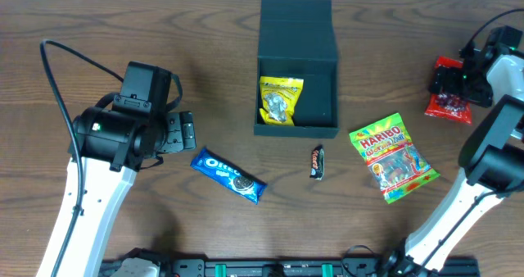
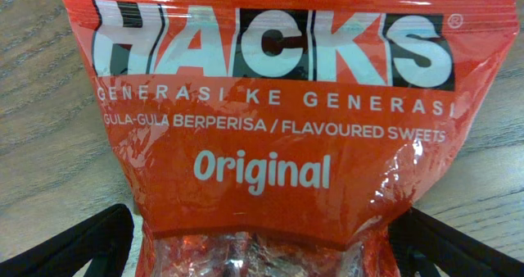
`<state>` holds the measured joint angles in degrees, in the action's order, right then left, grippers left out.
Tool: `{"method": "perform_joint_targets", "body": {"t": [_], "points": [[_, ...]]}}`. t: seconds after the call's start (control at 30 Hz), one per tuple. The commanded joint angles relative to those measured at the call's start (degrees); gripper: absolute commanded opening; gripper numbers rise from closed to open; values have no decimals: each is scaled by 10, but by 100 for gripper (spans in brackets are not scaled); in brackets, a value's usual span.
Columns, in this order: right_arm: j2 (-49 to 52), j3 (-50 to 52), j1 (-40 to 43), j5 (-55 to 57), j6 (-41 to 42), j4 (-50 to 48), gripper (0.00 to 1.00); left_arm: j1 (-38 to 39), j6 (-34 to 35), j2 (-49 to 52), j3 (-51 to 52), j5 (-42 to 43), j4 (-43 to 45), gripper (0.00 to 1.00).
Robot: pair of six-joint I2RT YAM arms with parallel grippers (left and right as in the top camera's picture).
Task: Pack container
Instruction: 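Reach the right gripper to the red Hacks Original bag and grasp it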
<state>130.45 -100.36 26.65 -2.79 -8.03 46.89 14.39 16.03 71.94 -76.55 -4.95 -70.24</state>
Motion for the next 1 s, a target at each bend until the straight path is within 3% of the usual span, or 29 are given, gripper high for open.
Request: {"method": "perform_joint_targets", "body": {"t": [0.0,0.07,0.2,0.57,0.63,0.97], "points": [[3,-10,1,0,-8,2,99,-2,-6,-3,0,-11,0,95],[3,-10,1,0,-8,2,98,-2,-6,-3,0,-11,0,95],[3,-10,1,0,-8,4,84,-2,-6,-3,0,-11,0,95],[3,-11,0,0,-2,7,63,-2,-6,-3,0,-11,0,95],[3,-11,0,0,-2,7,52,-2,-6,-3,0,-11,0,95],[3,-11,0,0,-2,12,48,-2,-7,-3,0,-11,0,95]]}}
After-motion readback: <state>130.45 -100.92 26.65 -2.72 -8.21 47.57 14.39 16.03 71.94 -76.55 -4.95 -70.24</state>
